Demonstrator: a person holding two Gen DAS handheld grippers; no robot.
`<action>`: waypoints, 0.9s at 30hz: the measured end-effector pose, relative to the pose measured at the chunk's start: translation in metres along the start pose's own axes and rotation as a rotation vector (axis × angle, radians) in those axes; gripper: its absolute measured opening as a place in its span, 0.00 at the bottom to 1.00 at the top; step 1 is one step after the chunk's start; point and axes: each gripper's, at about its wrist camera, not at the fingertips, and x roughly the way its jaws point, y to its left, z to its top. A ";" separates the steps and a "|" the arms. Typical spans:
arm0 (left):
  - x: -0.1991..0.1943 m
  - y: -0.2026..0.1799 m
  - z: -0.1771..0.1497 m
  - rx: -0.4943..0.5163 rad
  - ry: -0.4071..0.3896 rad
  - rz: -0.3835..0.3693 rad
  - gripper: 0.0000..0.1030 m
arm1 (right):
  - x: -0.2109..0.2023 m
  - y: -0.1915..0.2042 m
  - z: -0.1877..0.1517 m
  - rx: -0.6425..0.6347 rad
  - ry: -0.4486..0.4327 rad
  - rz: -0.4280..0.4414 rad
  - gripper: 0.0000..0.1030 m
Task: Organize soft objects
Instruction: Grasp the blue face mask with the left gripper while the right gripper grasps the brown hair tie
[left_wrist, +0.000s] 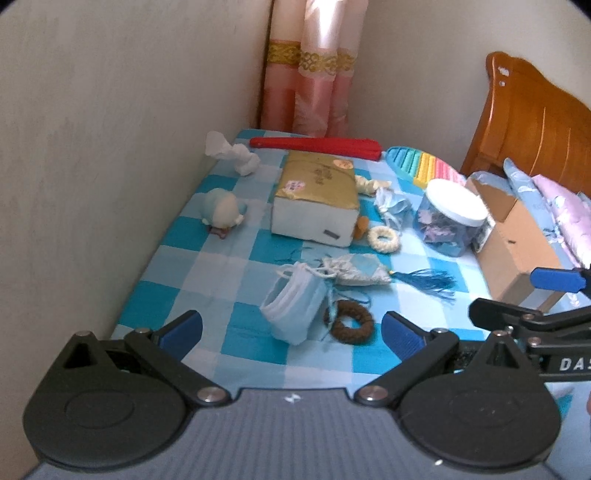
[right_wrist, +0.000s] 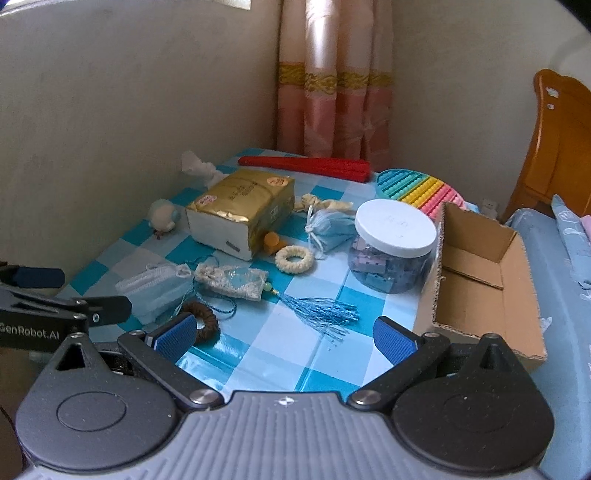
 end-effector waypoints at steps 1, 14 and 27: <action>0.003 0.001 -0.001 0.007 0.005 0.008 0.99 | 0.004 0.000 -0.002 -0.005 0.007 0.007 1.00; 0.041 0.010 -0.010 0.047 0.021 0.048 0.99 | 0.053 0.009 -0.026 -0.096 0.122 0.118 1.00; 0.068 0.010 -0.008 0.064 0.016 0.022 0.73 | 0.079 0.023 -0.030 -0.167 0.138 0.177 1.00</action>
